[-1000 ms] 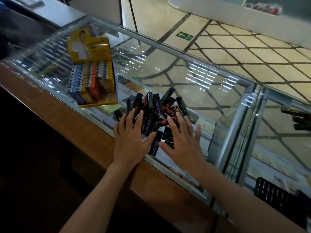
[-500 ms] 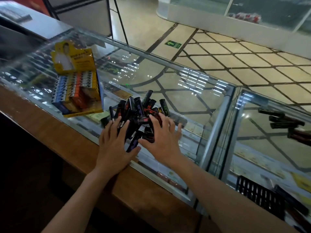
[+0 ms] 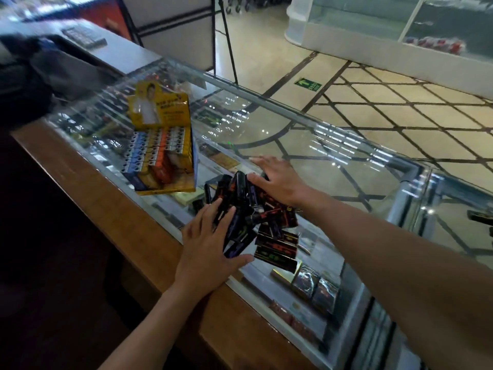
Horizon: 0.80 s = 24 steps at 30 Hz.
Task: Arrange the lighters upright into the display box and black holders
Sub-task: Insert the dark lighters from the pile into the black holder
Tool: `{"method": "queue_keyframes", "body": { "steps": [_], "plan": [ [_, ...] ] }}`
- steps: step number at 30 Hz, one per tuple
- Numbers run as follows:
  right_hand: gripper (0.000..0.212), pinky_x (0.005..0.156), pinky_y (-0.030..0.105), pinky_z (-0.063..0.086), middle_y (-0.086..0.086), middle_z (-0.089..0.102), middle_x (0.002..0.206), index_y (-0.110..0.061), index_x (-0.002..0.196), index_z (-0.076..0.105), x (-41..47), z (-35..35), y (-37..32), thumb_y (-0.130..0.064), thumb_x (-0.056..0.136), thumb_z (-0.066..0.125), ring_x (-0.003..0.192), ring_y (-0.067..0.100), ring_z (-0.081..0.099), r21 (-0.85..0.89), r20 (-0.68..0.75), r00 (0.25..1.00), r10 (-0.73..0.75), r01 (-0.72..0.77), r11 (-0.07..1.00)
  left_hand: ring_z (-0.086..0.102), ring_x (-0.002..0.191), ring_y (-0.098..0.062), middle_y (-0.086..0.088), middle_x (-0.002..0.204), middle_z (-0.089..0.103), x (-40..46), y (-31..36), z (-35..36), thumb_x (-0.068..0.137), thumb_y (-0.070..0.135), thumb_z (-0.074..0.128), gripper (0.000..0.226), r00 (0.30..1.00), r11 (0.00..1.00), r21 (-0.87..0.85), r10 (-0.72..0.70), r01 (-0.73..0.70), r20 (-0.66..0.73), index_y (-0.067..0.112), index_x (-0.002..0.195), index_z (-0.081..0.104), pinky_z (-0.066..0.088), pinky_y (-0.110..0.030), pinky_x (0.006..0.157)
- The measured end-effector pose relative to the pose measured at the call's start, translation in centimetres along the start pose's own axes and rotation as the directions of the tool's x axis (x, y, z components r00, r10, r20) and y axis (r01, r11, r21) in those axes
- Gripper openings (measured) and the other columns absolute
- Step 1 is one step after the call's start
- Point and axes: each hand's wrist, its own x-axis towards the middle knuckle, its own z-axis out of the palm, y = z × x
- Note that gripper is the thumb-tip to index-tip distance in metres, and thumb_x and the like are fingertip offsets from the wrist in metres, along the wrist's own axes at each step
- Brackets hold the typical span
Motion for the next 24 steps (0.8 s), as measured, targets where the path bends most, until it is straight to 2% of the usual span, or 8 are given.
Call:
{"method": "queue_keyframes", "body": {
  "steps": [2,6,10,13,16,18,20,24],
  "plan": [
    [0.091,0.118,0.053,0.02,0.003,0.03,0.16,-0.034,0.149,0.037,0.0,1.1,0.1,-0.084,0.08,0.008,0.147,0.025,0.024,-0.054,0.007,1.0,-0.013,0.013,0.998,0.009,0.151,-0.024,0.003,0.163,0.009,0.0,0.0,0.1,0.074,0.09,0.038,0.103,1.0,1.0,0.019,-0.007,0.007,0.002,0.028,0.155,0.023,0.02,-0.049,0.116],
    [0.072,0.116,0.049,0.025,0.0,0.035,0.157,-0.031,0.147,0.039,-2.0,2.9,-1.6,-0.071,0.089,0.024,0.143,0.023,0.029,0.0,-0.083,0.996,-0.024,0.024,1.0,0.012,0.151,-0.023,0.002,0.162,0.013,0.2,-0.1,0.2,0.075,0.092,0.035,0.104,1.0,0.999,0.042,-0.011,0.011,0.001,0.026,0.154,0.026,0.022,-0.05,0.115],
    [0.077,0.116,0.049,0.026,-0.001,0.038,0.155,-0.026,0.149,0.039,-3.1,3.8,-3.0,-0.07,0.086,0.031,0.141,0.024,0.032,0.031,-0.113,0.993,-0.026,0.029,0.999,0.016,0.151,-0.024,0.001,0.161,0.017,0.2,0.0,0.1,0.075,0.089,0.038,0.1,1.0,1.0,0.009,-0.011,0.011,-0.013,0.024,0.151,0.032,0.025,-0.052,0.115],
    [0.083,0.115,0.054,0.024,0.001,0.045,0.15,-0.024,0.147,0.041,-3.5,2.7,-3.0,-0.075,0.082,0.028,0.138,0.022,0.039,0.133,-0.158,0.987,-0.035,0.056,0.99,0.016,0.15,-0.025,0.0,0.161,0.019,0.0,0.0,0.0,0.075,0.088,0.041,0.099,1.0,1.0,-0.018,-0.007,0.006,-0.023,0.025,0.151,0.033,0.025,-0.054,0.116],
    [0.067,0.117,0.057,0.02,-0.002,0.045,0.15,-0.024,0.147,0.038,-6.1,1.4,-1.9,-0.062,0.092,0.04,0.135,0.01,0.036,0.321,-0.288,0.957,0.044,0.053,0.945,0.013,0.151,-0.023,0.003,0.16,0.018,-0.1,-0.1,-0.1,0.076,0.087,0.04,0.098,1.0,0.999,-0.039,-0.007,0.006,-0.026,0.025,0.151,0.033,0.019,-0.051,0.117],
    [0.065,0.117,0.055,0.023,-0.001,0.042,0.152,-0.023,0.149,0.035,-9.4,1.4,-0.7,-0.057,0.093,0.043,0.132,0.005,0.032,0.369,-0.316,0.943,0.1,0.025,0.929,0.012,0.15,-0.022,0.003,0.16,0.017,-0.2,-0.1,-0.1,0.08,0.084,0.039,0.093,0.999,0.999,-0.043,-0.001,0.0,-0.037,0.025,0.151,0.033,0.017,-0.049,0.117],
    [0.069,0.119,0.051,0.022,-0.002,0.036,0.155,-0.024,0.151,0.03,-12.9,2.7,-0.2,-0.061,0.093,0.034,0.14,0.009,0.028,0.357,-0.288,0.947,0.143,-0.032,0.933,0.011,0.151,-0.021,0.003,0.16,0.018,-0.2,-0.1,0.0,0.087,0.076,0.036,0.082,0.999,0.998,-0.07,0.005,-0.008,-0.047,0.026,0.152,0.032,0.017,-0.047,0.117],
    [0.067,0.124,0.042,0.002,-0.005,0.022,0.162,-0.03,0.153,0.027,-15.6,6.6,-2.8,-0.062,0.097,0.01,0.152,0.013,0.006,0.204,-0.293,0.934,0.203,-0.146,0.968,0.008,0.15,-0.019,0.004,0.161,0.017,-0.1,0.1,-0.1,0.095,0.065,0.026,0.07,0.998,0.995,-0.102,-0.024,0.018,-0.053,0.028,0.153,0.027,0.014,-0.045,0.117]
  ]
}}
